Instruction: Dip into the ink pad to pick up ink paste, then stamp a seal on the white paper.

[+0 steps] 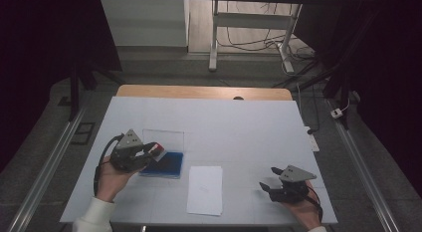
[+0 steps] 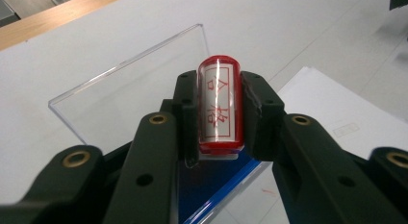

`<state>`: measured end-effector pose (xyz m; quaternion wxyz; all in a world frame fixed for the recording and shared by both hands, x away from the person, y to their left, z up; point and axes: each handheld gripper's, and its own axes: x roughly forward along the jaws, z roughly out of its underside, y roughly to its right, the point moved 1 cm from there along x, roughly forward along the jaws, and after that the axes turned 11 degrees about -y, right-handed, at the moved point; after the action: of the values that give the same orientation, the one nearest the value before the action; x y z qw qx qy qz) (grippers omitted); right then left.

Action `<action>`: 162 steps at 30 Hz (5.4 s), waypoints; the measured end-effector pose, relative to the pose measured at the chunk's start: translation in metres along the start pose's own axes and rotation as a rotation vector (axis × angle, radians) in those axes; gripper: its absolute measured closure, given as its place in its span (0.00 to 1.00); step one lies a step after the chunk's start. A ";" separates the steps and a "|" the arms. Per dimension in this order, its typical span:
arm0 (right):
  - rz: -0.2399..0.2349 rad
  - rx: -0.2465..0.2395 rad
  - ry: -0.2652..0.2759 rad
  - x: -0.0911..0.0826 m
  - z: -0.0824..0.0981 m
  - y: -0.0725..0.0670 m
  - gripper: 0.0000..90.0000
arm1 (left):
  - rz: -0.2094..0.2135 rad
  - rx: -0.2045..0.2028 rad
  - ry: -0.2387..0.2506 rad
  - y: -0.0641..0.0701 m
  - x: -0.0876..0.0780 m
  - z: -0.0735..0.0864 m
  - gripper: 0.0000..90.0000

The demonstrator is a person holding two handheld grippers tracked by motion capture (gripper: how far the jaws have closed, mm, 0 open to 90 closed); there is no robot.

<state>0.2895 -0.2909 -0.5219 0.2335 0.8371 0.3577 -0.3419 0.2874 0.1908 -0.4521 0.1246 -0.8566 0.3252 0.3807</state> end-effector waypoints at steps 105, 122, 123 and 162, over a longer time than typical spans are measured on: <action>-0.010 -0.005 0.000 0.002 -0.002 0.000 0.33 | 0.213 0.258 -0.268 0.112 0.096 -0.027 0.77; -0.002 -0.007 -0.006 0.001 -0.002 0.000 0.33 | 0.208 0.266 -0.282 0.112 0.102 -0.024 0.78; -0.006 -0.006 -0.002 0.002 -0.002 0.000 0.33 | 0.209 0.269 -0.282 0.112 0.102 -0.024 0.78; -0.007 -0.011 -0.010 0.003 -0.003 -0.003 0.34 | 0.182 0.284 -0.337 0.116 0.106 -0.026 0.78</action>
<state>0.2897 -0.2861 -0.5227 0.2387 0.8327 0.3614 -0.3449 0.2791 0.0416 -0.5082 0.2615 -0.7219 0.4261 0.4785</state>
